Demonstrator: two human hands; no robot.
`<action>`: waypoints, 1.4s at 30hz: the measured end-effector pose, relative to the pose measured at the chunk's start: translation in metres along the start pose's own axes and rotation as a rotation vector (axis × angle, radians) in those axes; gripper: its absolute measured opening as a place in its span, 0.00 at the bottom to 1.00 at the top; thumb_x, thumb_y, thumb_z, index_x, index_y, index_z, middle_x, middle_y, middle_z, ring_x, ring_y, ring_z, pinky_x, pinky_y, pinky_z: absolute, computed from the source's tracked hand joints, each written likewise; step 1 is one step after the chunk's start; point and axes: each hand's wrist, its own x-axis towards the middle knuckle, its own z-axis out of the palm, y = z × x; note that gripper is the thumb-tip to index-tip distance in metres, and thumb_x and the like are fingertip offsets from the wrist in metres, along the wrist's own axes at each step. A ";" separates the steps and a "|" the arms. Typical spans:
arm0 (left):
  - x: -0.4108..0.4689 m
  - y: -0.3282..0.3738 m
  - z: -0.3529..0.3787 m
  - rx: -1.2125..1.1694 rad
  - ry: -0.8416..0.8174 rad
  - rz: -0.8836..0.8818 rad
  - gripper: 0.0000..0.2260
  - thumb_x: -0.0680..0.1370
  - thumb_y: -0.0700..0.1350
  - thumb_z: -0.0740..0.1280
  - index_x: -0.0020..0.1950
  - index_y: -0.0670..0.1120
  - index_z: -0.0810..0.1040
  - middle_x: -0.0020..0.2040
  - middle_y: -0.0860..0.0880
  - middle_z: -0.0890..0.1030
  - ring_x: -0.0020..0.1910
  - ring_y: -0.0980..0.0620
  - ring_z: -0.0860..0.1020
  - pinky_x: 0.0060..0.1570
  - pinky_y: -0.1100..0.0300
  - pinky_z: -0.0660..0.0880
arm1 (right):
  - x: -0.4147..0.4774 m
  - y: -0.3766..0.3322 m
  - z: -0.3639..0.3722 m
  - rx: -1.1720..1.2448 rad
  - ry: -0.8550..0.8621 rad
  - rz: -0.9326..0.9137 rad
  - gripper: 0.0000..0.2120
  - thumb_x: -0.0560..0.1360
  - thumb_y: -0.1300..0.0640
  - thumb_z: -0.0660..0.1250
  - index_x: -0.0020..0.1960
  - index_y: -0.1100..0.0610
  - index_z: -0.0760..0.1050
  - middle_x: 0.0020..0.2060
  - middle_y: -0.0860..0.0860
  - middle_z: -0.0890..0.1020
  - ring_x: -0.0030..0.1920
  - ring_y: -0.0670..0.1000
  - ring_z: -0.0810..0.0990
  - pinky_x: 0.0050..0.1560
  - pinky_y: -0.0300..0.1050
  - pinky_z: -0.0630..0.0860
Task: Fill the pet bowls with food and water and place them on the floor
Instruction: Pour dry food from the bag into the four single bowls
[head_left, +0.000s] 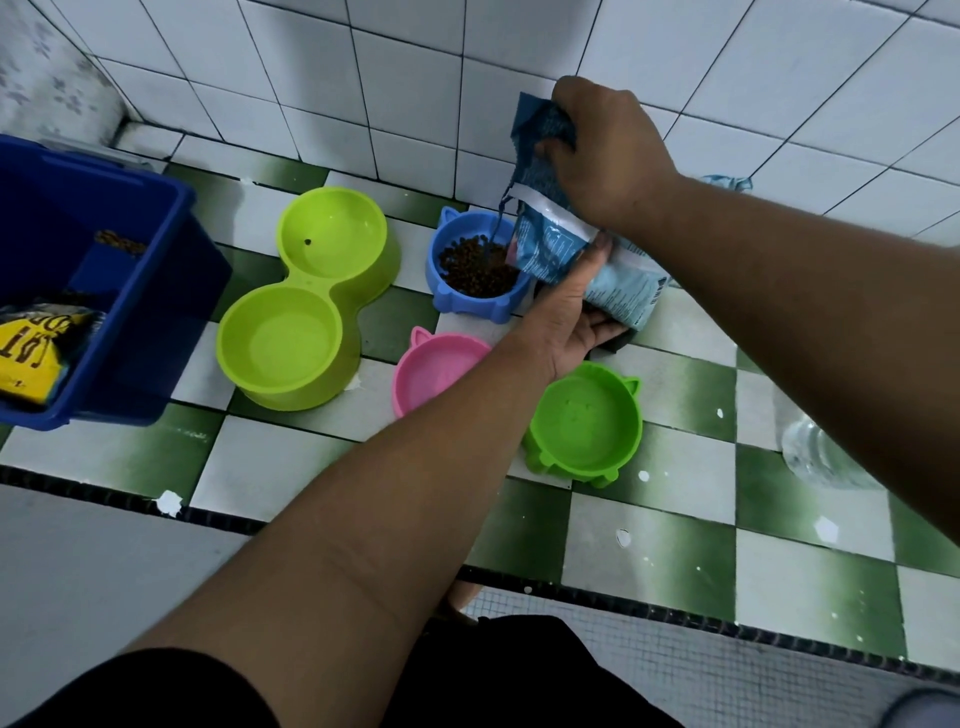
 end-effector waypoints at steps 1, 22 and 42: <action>0.000 0.000 0.002 -0.013 0.000 -0.003 0.16 0.81 0.57 0.68 0.59 0.45 0.76 0.58 0.41 0.81 0.61 0.41 0.80 0.66 0.41 0.76 | 0.000 0.000 0.000 -0.006 -0.001 0.000 0.06 0.77 0.58 0.64 0.46 0.55 0.67 0.42 0.55 0.76 0.41 0.57 0.74 0.38 0.46 0.68; 0.002 0.004 -0.014 0.285 0.101 0.148 0.27 0.75 0.50 0.77 0.71 0.54 0.71 0.65 0.49 0.83 0.60 0.47 0.82 0.44 0.55 0.81 | -0.044 0.032 -0.025 0.239 0.226 0.223 0.13 0.79 0.54 0.64 0.53 0.64 0.72 0.44 0.53 0.75 0.44 0.51 0.73 0.42 0.44 0.67; 0.005 -0.070 0.082 0.109 -0.120 -0.092 0.19 0.80 0.49 0.72 0.67 0.45 0.73 0.61 0.43 0.80 0.62 0.42 0.78 0.68 0.40 0.75 | -0.079 0.083 -0.077 -0.031 0.071 0.183 0.10 0.80 0.54 0.64 0.53 0.61 0.70 0.43 0.56 0.75 0.43 0.54 0.72 0.42 0.46 0.66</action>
